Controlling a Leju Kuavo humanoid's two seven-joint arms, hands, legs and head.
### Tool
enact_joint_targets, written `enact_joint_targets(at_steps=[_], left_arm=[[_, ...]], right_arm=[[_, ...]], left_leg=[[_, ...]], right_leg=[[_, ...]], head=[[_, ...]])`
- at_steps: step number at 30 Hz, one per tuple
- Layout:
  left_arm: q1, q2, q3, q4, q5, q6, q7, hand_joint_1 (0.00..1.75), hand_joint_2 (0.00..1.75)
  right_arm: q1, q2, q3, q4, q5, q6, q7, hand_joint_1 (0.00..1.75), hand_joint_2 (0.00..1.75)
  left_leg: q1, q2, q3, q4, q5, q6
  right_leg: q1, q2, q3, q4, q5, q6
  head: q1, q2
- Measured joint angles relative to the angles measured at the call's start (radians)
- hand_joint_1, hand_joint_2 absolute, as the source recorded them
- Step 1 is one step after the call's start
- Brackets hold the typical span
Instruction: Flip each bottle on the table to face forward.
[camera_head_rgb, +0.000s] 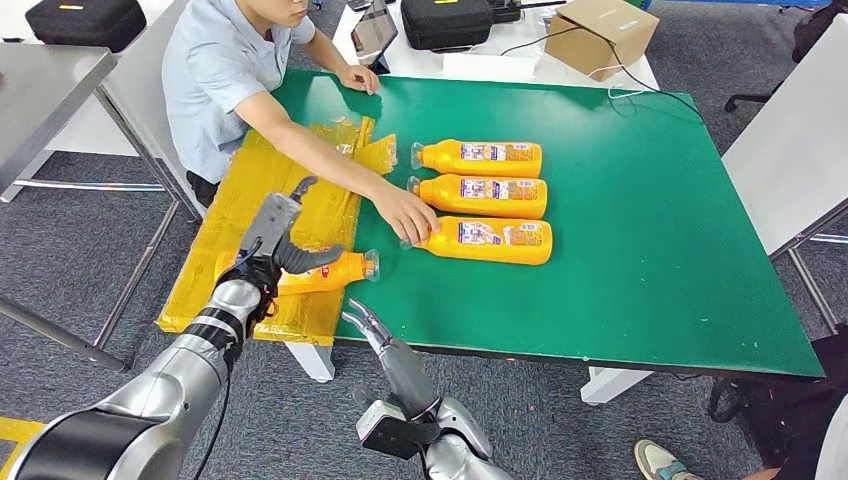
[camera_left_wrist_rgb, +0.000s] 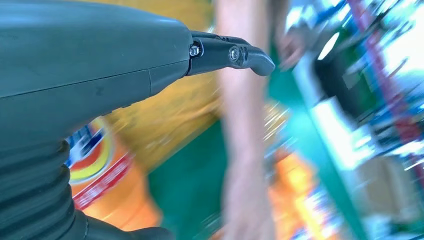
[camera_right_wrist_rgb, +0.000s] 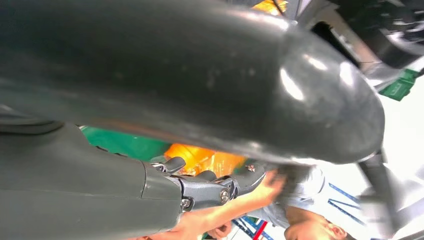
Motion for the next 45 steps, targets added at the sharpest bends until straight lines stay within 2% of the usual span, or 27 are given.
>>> enact_joint_targets(at_steps=[7, 8, 9, 11, 12, 13, 16, 19, 24, 28, 33, 39, 45], left_arm=[[0.018, 0.0, 0.006, -0.036, 0.012, 0.007, -0.009, 0.0, 1.75], [0.048, 0.0, 0.011, -0.094, 0.053, 0.016, -0.037, 0.0, 1.75], [0.109, -0.001, 0.021, -0.217, 0.15, 0.015, -0.064, 0.0, 1.75], [0.273, -0.004, 0.04, -0.543, 0.344, 0.013, -0.108, 0.0, 1.75], [0.343, -0.006, 0.046, -0.677, 0.405, 0.012, -0.108, 0.0, 1.75], [0.387, -0.007, 0.047, -0.755, 0.411, 0.024, -0.109, 0.0, 1.75], [0.462, -0.014, 0.048, -0.857, 0.413, 0.069, -0.115, 0.0, 1.75], [0.525, -0.023, 0.048, -0.928, 0.388, 0.126, -0.127, 0.0, 1.75], [0.59, -0.032, 0.043, -0.99, 0.348, 0.16, -0.133, 0.0, 1.75], [0.624, -0.034, 0.022, -1.014, 0.295, 0.196, -0.139, 0.0, 1.75], [0.636, -0.034, 0.002, -1.026, 0.276, 0.213, -0.137, 0.0, 1.75], [0.635, -0.034, -0.018, -1.026, 0.273, 0.224, -0.122, 0.0, 1.75], [0.635, -0.034, -0.024, -1.026, 0.273, 0.225, -0.121, 0.0, 1.75]], right_arm=[[0.001, -0.002, -0.001, 0.0, 0.001, -0.002, 0.0, 0.0, 0.0], [0.004, -0.005, -0.003, -0.001, 0.008, -0.017, 0.0, 0.0, 0.44], [0.007, -0.012, -0.011, -0.004, 0.085, -0.092, 0.017, 0.0, 0.87], [0.001, -0.042, -0.106, -0.006, 0.427, -0.258, 0.129, 0.0, 1.75], [-0.009, -0.06, -0.173, -0.005, 0.617, -0.326, 0.195, 0.0, 1.75], [-0.023, -0.074, -0.246, 0.0, 0.751, -0.335, 0.246, 0.0, 1.75], [-0.054, -0.098, -0.391, 0.008, 0.902, -0.337, 0.295, 0.0, 1.75], [-0.068, -0.112, -0.496, 0.011, 1.009, -0.338, 0.358, 0.0, 1.75], [-0.087, -0.13, -0.589, 0.025, 1.061, -0.338, 0.433, 0.0, 1.75], [-0.131, -0.151, -0.626, 0.101, 1.048, -0.338, 0.512, 0.0, 1.75], [-0.172, -0.168, -0.642, 0.19, 1.048, -0.338, 0.561, 0.0, 1.75], [-0.211, -0.177, -0.643, 0.255, 1.114, -0.346, 0.685, 0.0, 1.75], [-0.226, -0.182, -0.643, 0.279, 1.12, -0.348, 0.696, 0.0, 1.75]], left_leg=[[0.0, 0.0, 0.0, 0.0, 0.0, 0.0], [0.0, 0.0, 0.0, 0.0, 0.0, 0.0], [0.0, 0.0, -0.001, 0.0, 0.0, 0.0], [0.0, 0.0, -0.001, 0.0, -0.001, 0.0], [0.0, 0.0, -0.001, 0.0, -0.001, 0.0], [0.0, -0.001, -0.001, 0.0, -0.001, 0.0], [-0.001, -0.001, -0.001, 0.0, -0.001, 0.0], [-0.001, -0.001, -0.001, 0.0, -0.001, 0.001], [-0.001, -0.001, -0.001, 0.0, -0.001, 0.0], [-0.001, -0.001, -0.001, 0.0, -0.001, 0.0], [-0.001, 0.0, -0.001, 0.0, -0.001, 0.0], [-0.001, 0.0, -0.001, 0.0, -0.001, 0.0], [-0.001, -0.001, -0.001, 0.0, -0.001, 0.0]], right_leg=[[0.0, 0.0, 0.0, 0.0, 0.0, 0.0], [0.0, 0.0, 0.0, 0.0, 0.0, 0.0], [0.0, 0.0, 0.0, 0.0, 0.0, 0.0], [0.0, 0.0, -0.001, 0.0, 0.0, 0.0], [-0.001, 0.0, 0.0, -0.001, 0.0, 0.0], [-0.001, 0.0, 0.0, -0.001, 0.0, 0.0], [-0.001, 0.0, 0.0, -0.001, 0.0, 0.001], [-0.001, 0.0, 0.0, -0.001, 0.0, 0.001], [0.0, 0.0, -0.001, -0.001, 0.0, 0.001], [0.0, 0.0, -0.001, -0.001, 0.0, 0.001], [0.0, 0.0, -0.001, -0.001, 0.0, 0.001], [0.0, 0.0, 0.0, -0.001, 0.0, 0.001], [0.0, 0.0, 0.0, -0.001, 0.0, 0.001]], head=[[0.0, 0.0], [0.0, 0.0], [0.0, 0.0], [0.0, 0.0], [0.0, 0.0], [0.0, 0.0], [0.0, 0.0], [0.0, 0.0], [0.0, 0.0], [0.0, 0.0], [0.0, 0.0], [0.0, 0.0], [0.0, 0.0]])
